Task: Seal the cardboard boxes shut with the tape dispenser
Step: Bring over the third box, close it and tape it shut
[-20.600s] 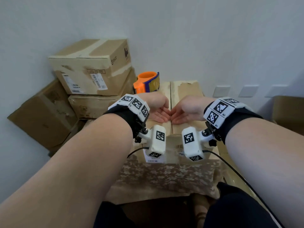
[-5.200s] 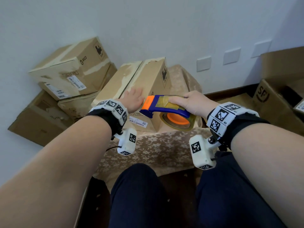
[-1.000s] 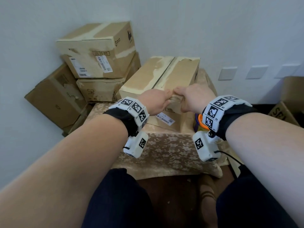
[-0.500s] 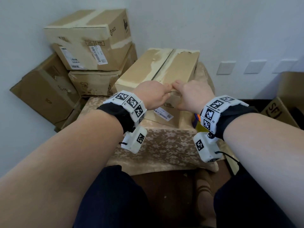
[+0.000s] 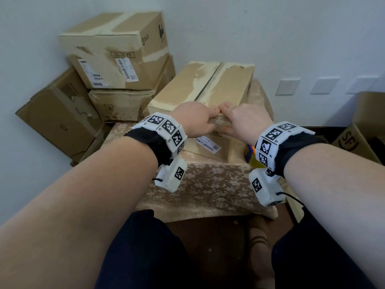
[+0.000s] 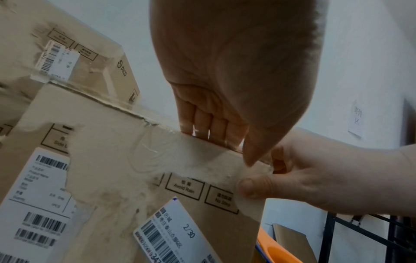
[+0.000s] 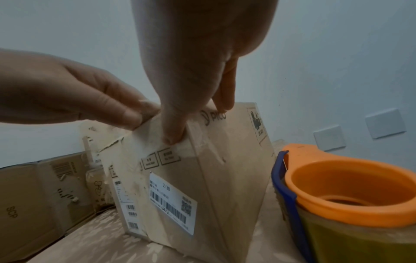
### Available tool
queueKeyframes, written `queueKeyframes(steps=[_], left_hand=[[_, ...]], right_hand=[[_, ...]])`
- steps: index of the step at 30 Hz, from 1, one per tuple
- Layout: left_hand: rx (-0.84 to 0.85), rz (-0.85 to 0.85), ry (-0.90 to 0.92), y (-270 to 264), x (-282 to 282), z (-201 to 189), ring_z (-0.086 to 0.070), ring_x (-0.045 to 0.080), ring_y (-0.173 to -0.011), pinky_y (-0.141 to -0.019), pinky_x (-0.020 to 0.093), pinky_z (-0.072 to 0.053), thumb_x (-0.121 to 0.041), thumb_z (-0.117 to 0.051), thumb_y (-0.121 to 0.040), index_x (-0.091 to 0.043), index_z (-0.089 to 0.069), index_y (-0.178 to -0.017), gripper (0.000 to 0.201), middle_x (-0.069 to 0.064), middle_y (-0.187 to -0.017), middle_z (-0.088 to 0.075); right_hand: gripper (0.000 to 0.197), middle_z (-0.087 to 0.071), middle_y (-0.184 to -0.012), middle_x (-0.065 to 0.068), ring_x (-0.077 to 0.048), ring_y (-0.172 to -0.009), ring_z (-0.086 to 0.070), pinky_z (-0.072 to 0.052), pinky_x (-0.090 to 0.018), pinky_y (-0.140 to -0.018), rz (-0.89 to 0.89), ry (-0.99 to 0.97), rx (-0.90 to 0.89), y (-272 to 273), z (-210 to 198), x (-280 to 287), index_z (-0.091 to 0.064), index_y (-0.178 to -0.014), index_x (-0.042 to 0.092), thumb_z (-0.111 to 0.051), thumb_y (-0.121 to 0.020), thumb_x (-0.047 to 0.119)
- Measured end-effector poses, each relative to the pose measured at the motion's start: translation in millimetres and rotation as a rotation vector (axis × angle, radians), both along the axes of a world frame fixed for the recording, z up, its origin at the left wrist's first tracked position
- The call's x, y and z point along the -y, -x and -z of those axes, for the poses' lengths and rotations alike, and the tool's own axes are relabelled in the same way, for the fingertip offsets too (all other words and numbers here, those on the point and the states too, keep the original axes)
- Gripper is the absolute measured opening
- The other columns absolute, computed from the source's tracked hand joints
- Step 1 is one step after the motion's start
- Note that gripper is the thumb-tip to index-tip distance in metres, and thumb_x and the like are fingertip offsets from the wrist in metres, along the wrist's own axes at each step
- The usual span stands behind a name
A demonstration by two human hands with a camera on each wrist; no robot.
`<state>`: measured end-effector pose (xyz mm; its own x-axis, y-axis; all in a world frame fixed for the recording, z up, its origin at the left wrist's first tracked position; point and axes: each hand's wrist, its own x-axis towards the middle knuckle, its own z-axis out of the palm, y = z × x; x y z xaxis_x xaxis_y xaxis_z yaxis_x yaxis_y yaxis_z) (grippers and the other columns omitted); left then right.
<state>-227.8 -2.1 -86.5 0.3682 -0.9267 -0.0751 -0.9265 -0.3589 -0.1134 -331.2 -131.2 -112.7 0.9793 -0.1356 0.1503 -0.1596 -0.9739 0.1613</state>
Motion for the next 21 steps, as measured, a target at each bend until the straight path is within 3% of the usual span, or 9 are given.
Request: queueKeyframes(steps=[2,3,7,11,14,17,19,21], left_hand=[[-0.004,-0.005,-0.028,2.2,-1.3,-2.9,-0.055,0.022,-0.077,-0.064,0.031,-0.041,-0.023,-0.051,-0.087,-0.02,-0.048,-0.125,0.039,-0.001,-0.083,-0.059],[-0.009,-0.008,-0.043,2.8,-1.8,-4.4,-0.054,0.021,-0.074,-0.062,0.03,-0.04,-0.018,-0.054,-0.083,-0.021,-0.048,-0.123,0.04,-0.002,-0.079,-0.057],[-0.023,-0.046,-0.058,-2.1,-3.4,-8.9,-0.058,0.023,-0.087,-0.076,0.036,-0.05,-0.011,-0.054,-0.083,-0.024,-0.051,-0.126,0.045,0.003,-0.098,-0.065],[-0.005,-0.179,-0.098,-16.5,-9.2,-8.9,-0.055,0.024,-0.086,-0.07,0.034,-0.046,-0.006,-0.05,-0.087,-0.02,-0.051,-0.119,0.035,0.004,-0.092,-0.058],[0.018,-0.226,-0.099,-22.7,-11.5,-3.0,-0.057,0.029,-0.101,-0.078,0.035,-0.047,-0.004,-0.048,-0.09,-0.019,-0.05,-0.119,0.033,0.009,-0.113,-0.056],[0.061,-0.203,-0.119,-25.8,-11.5,2.0,-0.055,0.029,-0.108,-0.087,0.04,-0.049,-0.006,-0.047,-0.093,-0.016,-0.045,-0.127,0.035,0.008,-0.129,-0.049],[0.093,-0.194,-0.154,-26.1,-10.8,0.2,-0.055,0.028,-0.104,-0.082,0.039,-0.049,-0.006,-0.046,-0.095,-0.013,-0.044,-0.127,0.033,0.007,-0.133,-0.045],[0.109,-0.212,-0.216,-23.4,-8.9,-6.2,-0.054,0.026,-0.094,-0.073,0.035,-0.044,-0.007,-0.044,-0.096,-0.011,-0.044,-0.124,0.027,0.009,-0.121,-0.053]], right_hand=[[0.046,-0.054,-0.113,0.001,-0.024,-0.089,-0.061,-0.035,-0.033,-0.056,-0.004,0.006,-0.003,0.6,-0.3,-0.1,-0.045,-0.125,0.017,-0.046,-0.094,0.051],[0.045,-0.055,-0.112,0.0,-0.024,-0.088,-0.06,-0.034,-0.033,-0.055,-0.003,0.007,-0.003,1.3,-1.3,-0.1,-0.045,-0.125,0.017,-0.045,-0.095,0.051],[0.045,-0.054,-0.11,-0.002,-0.024,-0.083,-0.056,-0.03,-0.032,-0.055,-0.003,0.004,-0.018,3.2,-6.0,-0.7,-0.043,-0.126,0.015,-0.04,-0.097,0.05],[0.044,-0.053,-0.11,-0.002,-0.022,-0.077,-0.048,-0.034,-0.032,-0.058,0.003,-0.049,-0.033,1.4,-7.0,2.3,-0.041,-0.129,0.016,-0.038,-0.099,0.048],[0.043,-0.051,-0.116,-0.002,-0.017,-0.074,-0.044,-0.034,-0.031,-0.057,-0.016,-0.06,-0.045,-0.8,-6.0,5.5,-0.04,-0.131,0.016,-0.037,-0.1,0.045],[0.043,-0.049,-0.124,-0.001,-0.021,-0.082,-0.055,-0.039,-0.033,-0.058,-0.026,-0.056,-0.069,-2.2,-5.9,7.7,-0.038,-0.135,0.016,-0.035,-0.101,0.043],[0.043,-0.048,-0.129,0.0,-0.024,-0.089,-0.06,-0.047,-0.036,-0.062,-0.032,-0.047,-0.078,-2.4,-7.0,8.1,-0.038,-0.136,0.016,-0.033,-0.102,0.042],[0.043,-0.048,-0.132,-0.001,-0.024,-0.089,-0.06,-0.05,-0.038,-0.065,-0.038,-0.035,-0.087,-2.6,-8.5,8.1,-0.038,-0.136,0.016,-0.031,-0.102,0.041]])
